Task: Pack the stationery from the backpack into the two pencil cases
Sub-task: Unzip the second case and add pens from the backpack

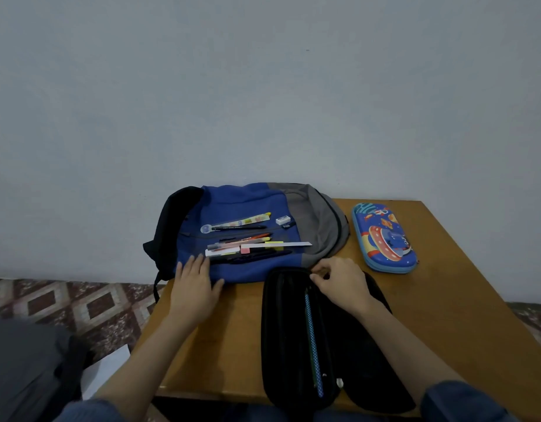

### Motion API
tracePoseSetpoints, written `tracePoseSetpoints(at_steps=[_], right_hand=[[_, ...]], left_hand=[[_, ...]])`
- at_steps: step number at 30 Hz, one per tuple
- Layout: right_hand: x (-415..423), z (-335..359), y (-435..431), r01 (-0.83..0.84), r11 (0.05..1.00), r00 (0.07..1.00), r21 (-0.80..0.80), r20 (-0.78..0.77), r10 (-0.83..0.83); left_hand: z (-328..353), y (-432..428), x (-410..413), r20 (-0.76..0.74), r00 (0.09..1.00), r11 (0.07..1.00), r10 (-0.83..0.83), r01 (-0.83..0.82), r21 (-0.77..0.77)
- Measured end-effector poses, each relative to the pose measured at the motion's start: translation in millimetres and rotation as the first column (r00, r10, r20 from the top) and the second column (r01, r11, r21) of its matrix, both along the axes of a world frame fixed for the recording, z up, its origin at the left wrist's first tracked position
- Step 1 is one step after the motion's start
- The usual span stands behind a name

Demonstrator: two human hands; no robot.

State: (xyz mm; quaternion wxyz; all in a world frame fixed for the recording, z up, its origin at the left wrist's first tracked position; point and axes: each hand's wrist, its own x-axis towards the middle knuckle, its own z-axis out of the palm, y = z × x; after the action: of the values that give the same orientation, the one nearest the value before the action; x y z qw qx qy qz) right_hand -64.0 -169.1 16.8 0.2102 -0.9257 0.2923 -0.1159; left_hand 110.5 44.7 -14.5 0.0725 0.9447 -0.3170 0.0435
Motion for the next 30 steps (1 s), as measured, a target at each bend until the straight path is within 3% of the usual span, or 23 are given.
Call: tracePoseSetpoints(at_steps=[2, 6, 12, 18, 30], right_hand=[[9, 4, 6, -0.019, 1.0, 0.999, 0.002, 0.05, 0.018], [31, 7, 17, -0.075, 0.997, 0.994, -0.002, 0.08, 0.075], [67, 13, 37, -0.177, 0.984, 0.981, -0.03, 0.078, 0.179], [110, 1, 63, -0.32, 0.944, 0.946, -0.074, -0.069, 0.316], [140, -6, 70, -0.367, 0.89, 0.917, -0.27, -0.266, 0.297]], left_hand=[[-20, 8, -2, -0.046, 0.998, 0.999, -0.032, 0.033, 0.04], [-42, 15, -6, -0.05, 0.998, 0.987, -0.044, 0.036, -0.156], [-41, 15, -7, -0.049, 0.998, 0.972, -0.025, 0.013, -0.235], [-41, 15, -6, -0.039, 0.999, 0.95, -0.036, 0.022, -0.31], [-43, 15, -7, -0.043, 0.999, 0.945, -0.021, 0.006, -0.328]])
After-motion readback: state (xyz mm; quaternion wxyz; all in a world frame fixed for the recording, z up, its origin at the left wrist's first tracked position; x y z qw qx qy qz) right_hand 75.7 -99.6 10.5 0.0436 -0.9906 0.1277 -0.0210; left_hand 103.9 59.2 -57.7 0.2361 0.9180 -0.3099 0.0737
